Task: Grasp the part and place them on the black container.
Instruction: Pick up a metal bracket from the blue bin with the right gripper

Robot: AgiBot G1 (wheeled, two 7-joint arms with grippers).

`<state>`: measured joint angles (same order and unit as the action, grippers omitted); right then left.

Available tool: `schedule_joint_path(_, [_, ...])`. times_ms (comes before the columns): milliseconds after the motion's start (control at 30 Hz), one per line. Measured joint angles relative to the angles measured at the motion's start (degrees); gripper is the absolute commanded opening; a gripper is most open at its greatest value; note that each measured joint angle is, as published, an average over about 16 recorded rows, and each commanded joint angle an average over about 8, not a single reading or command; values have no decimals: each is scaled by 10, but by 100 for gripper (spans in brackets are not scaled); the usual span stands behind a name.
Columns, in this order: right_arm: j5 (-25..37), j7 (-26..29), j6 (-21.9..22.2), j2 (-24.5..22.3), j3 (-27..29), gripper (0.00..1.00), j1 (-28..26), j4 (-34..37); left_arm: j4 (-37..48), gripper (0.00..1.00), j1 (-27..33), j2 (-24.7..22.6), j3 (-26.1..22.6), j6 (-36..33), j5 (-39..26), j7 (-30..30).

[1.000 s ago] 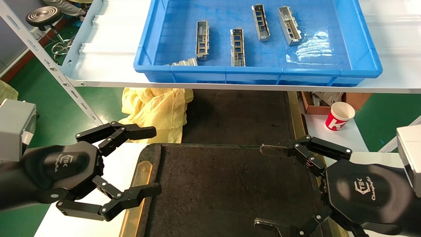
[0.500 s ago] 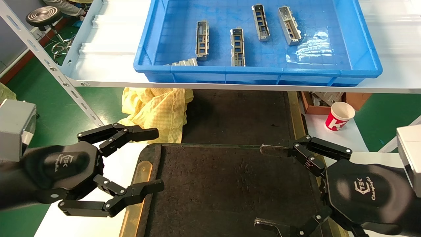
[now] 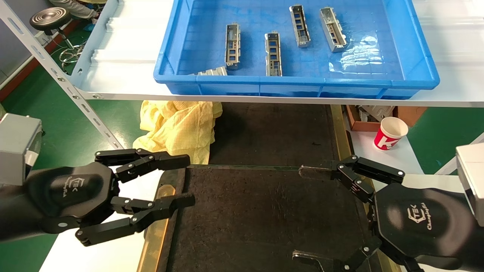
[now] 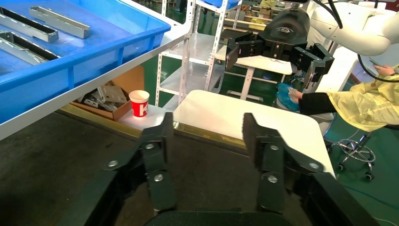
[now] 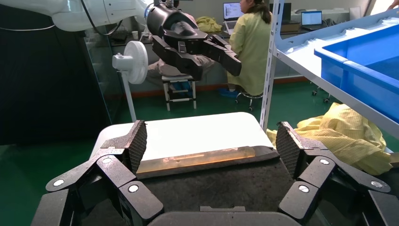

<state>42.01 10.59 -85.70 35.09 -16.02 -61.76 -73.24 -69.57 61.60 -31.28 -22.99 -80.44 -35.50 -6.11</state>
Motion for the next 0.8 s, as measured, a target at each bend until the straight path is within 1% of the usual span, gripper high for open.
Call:
schedule_joint_path(633, [0,0,0,0,0,100,0,0,0,0,0,0,0,0,0,0])
schedule_joint_path(800, [2,5,6,0,1,100,-12,1,0,0,0,0,0,0,0,0])
